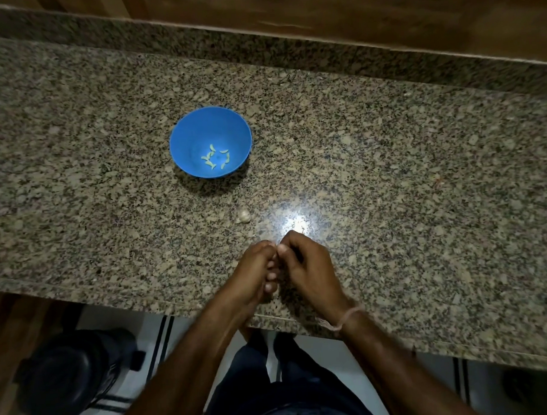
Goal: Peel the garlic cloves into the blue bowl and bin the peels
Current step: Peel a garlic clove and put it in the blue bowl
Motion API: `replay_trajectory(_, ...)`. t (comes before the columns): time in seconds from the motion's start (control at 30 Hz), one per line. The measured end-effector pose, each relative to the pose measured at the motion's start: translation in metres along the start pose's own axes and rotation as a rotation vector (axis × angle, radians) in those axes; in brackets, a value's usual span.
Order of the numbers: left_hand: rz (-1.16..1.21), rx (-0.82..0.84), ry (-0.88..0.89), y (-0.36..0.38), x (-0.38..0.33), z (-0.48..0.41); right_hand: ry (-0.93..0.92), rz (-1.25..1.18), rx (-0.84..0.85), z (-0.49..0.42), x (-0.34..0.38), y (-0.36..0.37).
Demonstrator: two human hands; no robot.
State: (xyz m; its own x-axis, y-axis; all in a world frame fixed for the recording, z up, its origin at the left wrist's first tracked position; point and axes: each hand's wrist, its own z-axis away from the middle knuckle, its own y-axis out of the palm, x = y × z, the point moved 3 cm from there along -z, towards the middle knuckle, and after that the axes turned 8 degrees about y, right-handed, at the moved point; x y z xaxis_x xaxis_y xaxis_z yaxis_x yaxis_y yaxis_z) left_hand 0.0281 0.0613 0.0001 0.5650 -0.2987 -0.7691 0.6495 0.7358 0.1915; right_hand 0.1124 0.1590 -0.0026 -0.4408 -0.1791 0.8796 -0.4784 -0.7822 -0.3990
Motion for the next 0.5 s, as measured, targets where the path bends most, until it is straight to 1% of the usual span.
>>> replay_trajectory(0.03,0.136,0.021,-0.099,-0.001,0.001,-0.001,-0.083,0.090,-0.042,0.000,0.002,-0.001)
replay_trajectory(0.07,0.163,0.031,-0.129,-0.002,0.000,0.000,-0.115,0.126,-0.048,0.000,0.002,0.000)
replay_trajectory(0.1,0.040,0.027,-0.057,-0.002,-0.001,0.002,-0.070,0.082,-0.004,-0.001,0.001,0.002)
replay_trajectory(0.13,-0.184,-0.002,0.085,-0.003,-0.002,0.003,0.045,-0.082,0.087,-0.004,-0.002,0.003)
replay_trajectory(0.17,-0.459,-0.061,0.281,-0.007,-0.003,0.003,0.239,-0.323,0.192,-0.004,-0.001,0.007)
replay_trajectory(0.2,-0.682,-0.112,0.458,-0.009,-0.004,0.005,0.486,-0.601,0.279,-0.002,0.000,0.012)
replay_trajectory(0.23,-0.810,-0.141,0.568,-0.010,-0.005,0.006,0.660,-0.772,0.317,0.000,0.002,0.017)
replay_trajectory(0.27,-0.851,-0.136,0.598,-0.009,-0.005,0.006,0.700,-0.810,0.303,0.001,0.005,0.020)
replay_trajectory(0.3,-0.765,-0.111,0.527,-0.010,-0.005,0.005,0.607,-0.661,0.227,0.002,0.006,0.020)
replay_trajectory(0.33,-0.563,-0.066,0.391,-0.011,-0.004,0.004,0.410,-0.439,0.132,0.001,0.005,0.019)
replay_trajectory(0.37,-0.317,-0.019,0.210,-0.012,-0.003,0.004,0.186,-0.137,0.013,0.001,0.005,0.015)
replay_trajectory(0.4,-0.130,0.010,0.034,-0.012,-0.001,0.004,0.040,0.103,-0.068,0.001,0.003,0.014)
replay_trajectory(0.43,-0.055,0.020,-0.054,-0.013,-0.003,0.005,-0.033,0.233,-0.098,0.001,0.005,0.014)
replay_trajectory(0.47,-0.150,0.022,-0.022,-0.016,-0.003,0.005,-0.058,0.276,-0.103,0.001,0.007,0.016)
replay_trajectory(0.5,-0.345,0.011,0.101,-0.019,-0.003,0.007,-0.004,0.179,-0.047,0.000,0.007,0.018)
